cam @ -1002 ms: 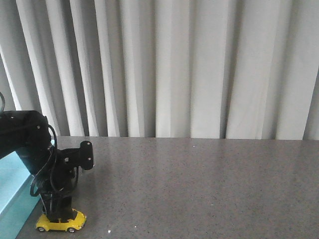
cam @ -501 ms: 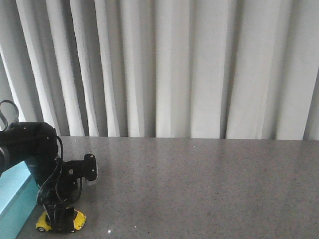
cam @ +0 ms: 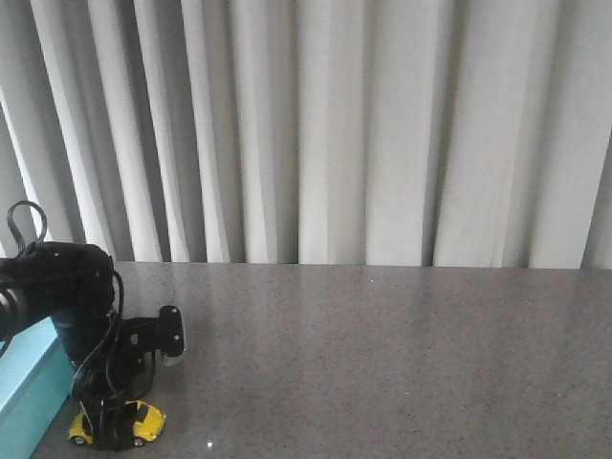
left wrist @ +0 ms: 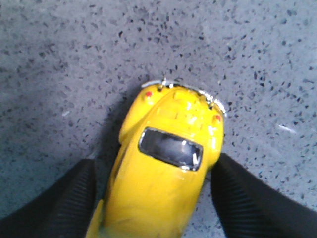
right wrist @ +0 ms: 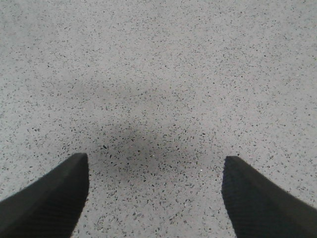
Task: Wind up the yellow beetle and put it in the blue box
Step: 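Close the left gripper on the car and lift it, then move the car over the blue box and release it inside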
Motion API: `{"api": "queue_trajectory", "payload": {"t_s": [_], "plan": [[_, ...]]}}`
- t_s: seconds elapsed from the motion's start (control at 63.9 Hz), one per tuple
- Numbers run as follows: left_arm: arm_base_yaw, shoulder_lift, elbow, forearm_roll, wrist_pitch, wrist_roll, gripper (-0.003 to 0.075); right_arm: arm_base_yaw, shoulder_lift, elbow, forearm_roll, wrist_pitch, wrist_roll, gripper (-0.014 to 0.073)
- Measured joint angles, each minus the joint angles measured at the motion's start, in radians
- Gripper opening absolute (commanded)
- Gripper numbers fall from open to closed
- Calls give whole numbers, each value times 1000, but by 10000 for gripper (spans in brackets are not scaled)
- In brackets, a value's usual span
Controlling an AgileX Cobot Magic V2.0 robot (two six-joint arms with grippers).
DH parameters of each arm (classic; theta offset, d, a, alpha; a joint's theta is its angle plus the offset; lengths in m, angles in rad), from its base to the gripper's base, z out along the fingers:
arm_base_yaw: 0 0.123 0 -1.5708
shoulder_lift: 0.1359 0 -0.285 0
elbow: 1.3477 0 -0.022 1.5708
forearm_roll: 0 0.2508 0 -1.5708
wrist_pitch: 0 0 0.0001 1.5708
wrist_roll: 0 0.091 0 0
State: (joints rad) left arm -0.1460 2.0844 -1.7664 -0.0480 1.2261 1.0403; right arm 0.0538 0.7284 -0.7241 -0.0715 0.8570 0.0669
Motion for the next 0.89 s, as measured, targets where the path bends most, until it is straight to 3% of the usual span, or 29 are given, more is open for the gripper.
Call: {"api": "queue_trajectory", "payload": {"t_s": [0.235,0.517,0.893], "plan": [[0,0,0,0,0,-1,265,0,0,0,0,0,0,542],[0,-29,0,-50,1,-1,264,0,0,0,0,0,0,542],[0,-258,0,-228,-8,-42,264,0,0,0,0,0,0,542]]}}
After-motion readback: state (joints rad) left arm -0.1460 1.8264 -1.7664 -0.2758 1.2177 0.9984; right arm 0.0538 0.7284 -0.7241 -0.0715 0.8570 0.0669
